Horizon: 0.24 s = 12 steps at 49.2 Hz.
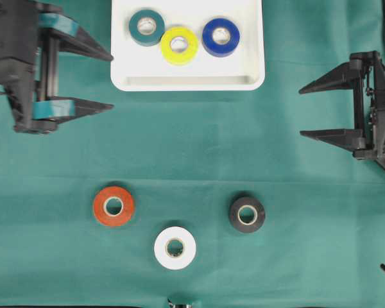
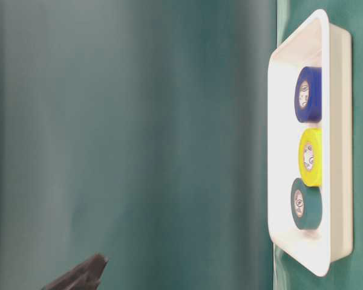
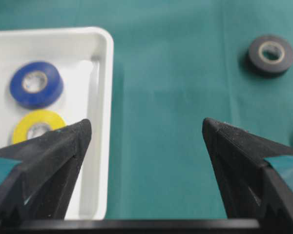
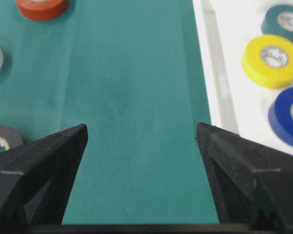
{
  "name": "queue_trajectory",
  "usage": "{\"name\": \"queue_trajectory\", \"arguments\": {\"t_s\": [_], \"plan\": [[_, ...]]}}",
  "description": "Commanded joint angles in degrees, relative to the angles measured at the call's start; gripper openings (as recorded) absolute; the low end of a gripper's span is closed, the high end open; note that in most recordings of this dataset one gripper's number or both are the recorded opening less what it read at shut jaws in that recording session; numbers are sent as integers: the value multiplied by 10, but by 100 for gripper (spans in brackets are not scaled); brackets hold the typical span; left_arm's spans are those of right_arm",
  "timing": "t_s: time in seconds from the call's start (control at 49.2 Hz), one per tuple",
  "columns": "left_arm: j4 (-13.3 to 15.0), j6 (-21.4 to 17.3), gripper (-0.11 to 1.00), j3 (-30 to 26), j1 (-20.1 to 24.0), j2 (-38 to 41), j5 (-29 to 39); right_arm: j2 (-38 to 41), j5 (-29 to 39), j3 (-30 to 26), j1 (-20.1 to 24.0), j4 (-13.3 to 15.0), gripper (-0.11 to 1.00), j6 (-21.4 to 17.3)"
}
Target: Pick up the tape from a random location and place it into the white case.
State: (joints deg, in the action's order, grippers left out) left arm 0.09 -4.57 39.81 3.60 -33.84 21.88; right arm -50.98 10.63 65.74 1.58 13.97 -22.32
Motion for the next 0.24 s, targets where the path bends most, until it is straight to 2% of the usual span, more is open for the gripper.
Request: {"name": "queue_trajectory", "arguments": {"t_s": [0.0,0.223], "plan": [[4,1,94,8,1,-25,-17,1,-11,-18,-3,8,87,1],[5,3,94,59,1,-64,-53,0,-30,-19,-15,17,87,1]]}}
